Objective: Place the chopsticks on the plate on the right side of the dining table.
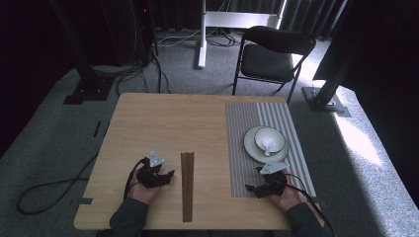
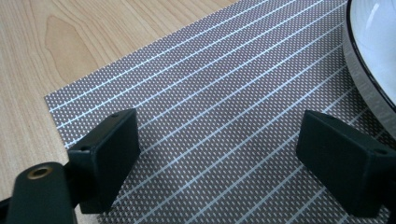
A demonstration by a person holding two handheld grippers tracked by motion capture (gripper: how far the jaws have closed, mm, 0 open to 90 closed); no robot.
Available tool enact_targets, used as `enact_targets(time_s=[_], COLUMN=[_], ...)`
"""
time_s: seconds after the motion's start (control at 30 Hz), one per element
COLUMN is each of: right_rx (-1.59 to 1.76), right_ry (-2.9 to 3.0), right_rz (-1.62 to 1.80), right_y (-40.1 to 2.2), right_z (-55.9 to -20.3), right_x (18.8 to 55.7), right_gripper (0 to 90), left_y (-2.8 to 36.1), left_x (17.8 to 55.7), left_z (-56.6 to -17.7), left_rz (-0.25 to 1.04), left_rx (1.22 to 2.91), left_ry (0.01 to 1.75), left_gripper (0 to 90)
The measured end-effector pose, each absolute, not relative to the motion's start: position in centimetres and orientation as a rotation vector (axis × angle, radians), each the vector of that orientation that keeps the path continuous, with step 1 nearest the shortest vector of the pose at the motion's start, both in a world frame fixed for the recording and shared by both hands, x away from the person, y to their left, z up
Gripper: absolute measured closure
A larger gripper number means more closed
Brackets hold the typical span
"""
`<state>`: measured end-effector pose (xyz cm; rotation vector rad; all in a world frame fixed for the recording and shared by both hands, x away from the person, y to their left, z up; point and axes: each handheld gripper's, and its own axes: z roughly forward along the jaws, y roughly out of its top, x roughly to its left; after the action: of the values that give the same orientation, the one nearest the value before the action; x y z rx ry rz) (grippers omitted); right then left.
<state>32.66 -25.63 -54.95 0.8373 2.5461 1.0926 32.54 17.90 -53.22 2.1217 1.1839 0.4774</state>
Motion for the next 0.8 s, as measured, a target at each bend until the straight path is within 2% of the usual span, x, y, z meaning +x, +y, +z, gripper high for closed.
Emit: enact_targets(time_s=[0.8], right_rx=[0.836], right_ry=[2.546], right_rz=[1.092], right_y=[-25.6], right_z=[-54.9], right_x=[32.7], right_gripper=[12.4], left_y=[16.8], left_x=[30.5], left_z=[-52.8], left_rz=[0.41], left_rx=[2.115], left_ry=[1.122], left_gripper=[41.9])
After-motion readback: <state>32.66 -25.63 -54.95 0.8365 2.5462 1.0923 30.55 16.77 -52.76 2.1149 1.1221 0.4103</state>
